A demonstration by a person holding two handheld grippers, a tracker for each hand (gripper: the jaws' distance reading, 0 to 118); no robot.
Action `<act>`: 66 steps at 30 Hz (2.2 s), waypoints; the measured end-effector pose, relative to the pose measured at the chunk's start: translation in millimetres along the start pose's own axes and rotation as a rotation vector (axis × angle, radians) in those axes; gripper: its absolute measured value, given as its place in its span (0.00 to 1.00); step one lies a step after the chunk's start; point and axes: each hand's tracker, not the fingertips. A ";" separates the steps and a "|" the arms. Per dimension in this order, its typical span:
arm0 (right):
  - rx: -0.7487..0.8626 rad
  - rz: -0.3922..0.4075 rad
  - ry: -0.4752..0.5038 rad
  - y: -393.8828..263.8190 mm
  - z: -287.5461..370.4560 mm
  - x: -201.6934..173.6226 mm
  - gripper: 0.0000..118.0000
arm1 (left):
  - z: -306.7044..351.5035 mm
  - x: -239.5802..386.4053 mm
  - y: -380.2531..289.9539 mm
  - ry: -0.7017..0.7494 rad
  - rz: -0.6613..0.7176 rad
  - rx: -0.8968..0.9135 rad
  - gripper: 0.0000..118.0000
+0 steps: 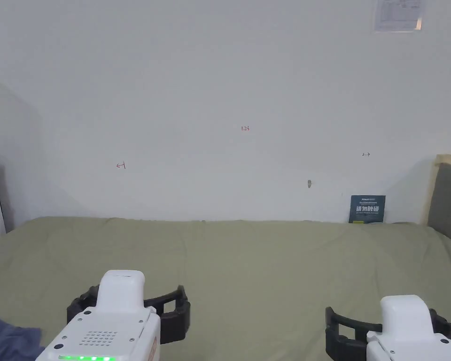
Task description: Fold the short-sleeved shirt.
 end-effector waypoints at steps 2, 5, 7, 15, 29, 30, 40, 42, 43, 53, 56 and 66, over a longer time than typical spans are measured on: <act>0.000 -0.003 0.024 0.1 1.6 0.6 0.71 | 0.6 1.2 0.2 0.019 -0.060 0.019 0.07; 0.075 0.003 -0.086 -1.8 0.9 -5.5 0.00 | 1.5 1.3 -5.7 0.038 -0.070 0.037 0.00; 0.020 -0.013 -0.038 2.5 -2.8 -3.3 0.00 | 2.8 -3.4 -8.8 0.016 -0.013 0.020 0.00; 0.015 -0.009 -0.069 -4.6 -0.8 -6.9 0.00 | -7.8 -3.7 -12.0 -0.011 -0.013 -0.014 0.00; -0.052 0.001 0.011 -1.9 -28.9 -42.2 0.00 | 0.4 -59.6 -11.0 0.106 0.011 -0.059 0.00; -0.046 0.016 0.037 -1.6 -31.8 -53.6 0.00 | 4.3 -69.8 -11.9 0.129 0.016 -0.060 0.00; -0.036 0.034 0.388 8.1 -48.7 -190.9 0.00 | 79.0 -194.0 -26.8 0.469 0.074 -0.111 0.00; -0.034 0.047 0.425 9.6 -49.8 -213.1 0.00 | 96.1 -212.9 -32.0 0.520 0.086 -0.124 0.00; -0.032 0.046 0.450 9.4 -48.4 -221.5 0.00 | 102.4 -219.9 -34.4 0.536 0.089 -0.129 0.00; -0.056 0.091 0.508 0.4 -43.5 -250.9 0.00 | 114.3 -244.6 -56.8 0.578 0.119 -0.175 0.00; -0.060 0.106 0.499 -2.4 -42.3 -250.4 0.00 | 100.8 -245.5 -60.7 0.554 0.112 -0.195 0.00; -0.163 0.069 0.483 -25.8 -56.0 -243.7 0.00 | -14.9 -266.3 -95.4 0.350 0.301 -0.434 0.00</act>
